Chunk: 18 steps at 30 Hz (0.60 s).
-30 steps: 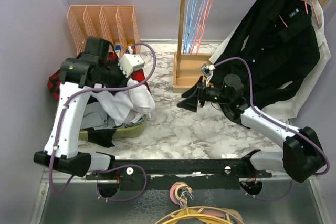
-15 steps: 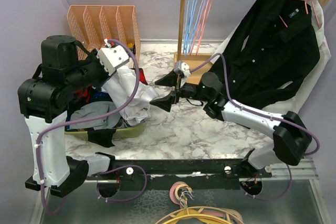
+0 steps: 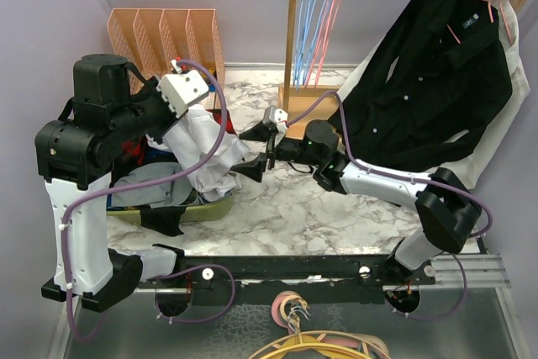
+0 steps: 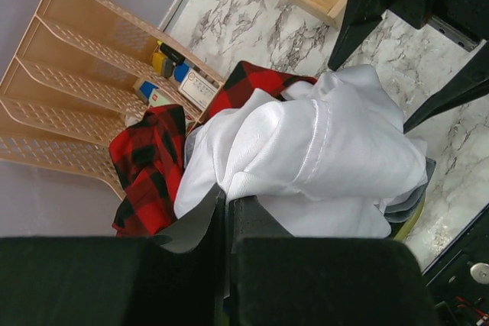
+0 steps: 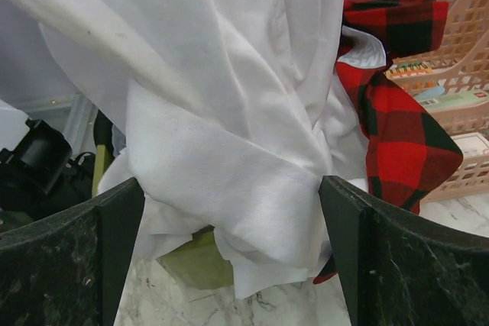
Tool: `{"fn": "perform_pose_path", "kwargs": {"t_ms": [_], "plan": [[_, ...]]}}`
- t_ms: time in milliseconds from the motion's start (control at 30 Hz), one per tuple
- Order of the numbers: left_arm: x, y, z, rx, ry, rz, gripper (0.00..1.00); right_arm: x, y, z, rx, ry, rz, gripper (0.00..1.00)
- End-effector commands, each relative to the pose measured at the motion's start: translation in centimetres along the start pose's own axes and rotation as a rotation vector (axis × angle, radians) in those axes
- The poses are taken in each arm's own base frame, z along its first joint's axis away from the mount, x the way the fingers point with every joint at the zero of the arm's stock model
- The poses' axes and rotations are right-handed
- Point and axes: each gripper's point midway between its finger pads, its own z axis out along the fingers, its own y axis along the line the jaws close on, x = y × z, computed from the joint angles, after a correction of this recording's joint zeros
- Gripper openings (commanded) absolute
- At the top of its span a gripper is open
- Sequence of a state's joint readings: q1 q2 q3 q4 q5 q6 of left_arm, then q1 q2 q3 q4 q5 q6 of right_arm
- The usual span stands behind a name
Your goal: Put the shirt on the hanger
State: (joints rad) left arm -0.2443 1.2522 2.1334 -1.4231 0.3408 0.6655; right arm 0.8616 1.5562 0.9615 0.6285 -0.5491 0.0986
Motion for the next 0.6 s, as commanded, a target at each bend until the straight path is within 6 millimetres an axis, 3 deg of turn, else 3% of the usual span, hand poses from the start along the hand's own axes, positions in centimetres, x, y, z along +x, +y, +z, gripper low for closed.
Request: {"fn": "perform_pose_path", "kwargs": {"t_ms": [0,233,333,567], "plan": [[-0.9,1.6,-1.2,-0.099,-0.026,0.037,0.00,1.3,-1.4,1.5,0.039,-0.017,-0.015,0.97],[-0.5,2.4,-1.4,-0.144,-0.005,0.039,0.00,2.9,-1.4,0.2,0.076,-0.011,-0.025,0.99],[-0.4,2.3,-1.1,-0.137,-0.002,0.037,0.00,2.5,-2.3,0.2,0.122,-0.031,-0.032,0.98],[-0.7,2.2,-1.3,-0.132,-0.011,0.028,0.00,0.6,-3.6,0.8,0.188,-0.139,0.004,0.50]]}}
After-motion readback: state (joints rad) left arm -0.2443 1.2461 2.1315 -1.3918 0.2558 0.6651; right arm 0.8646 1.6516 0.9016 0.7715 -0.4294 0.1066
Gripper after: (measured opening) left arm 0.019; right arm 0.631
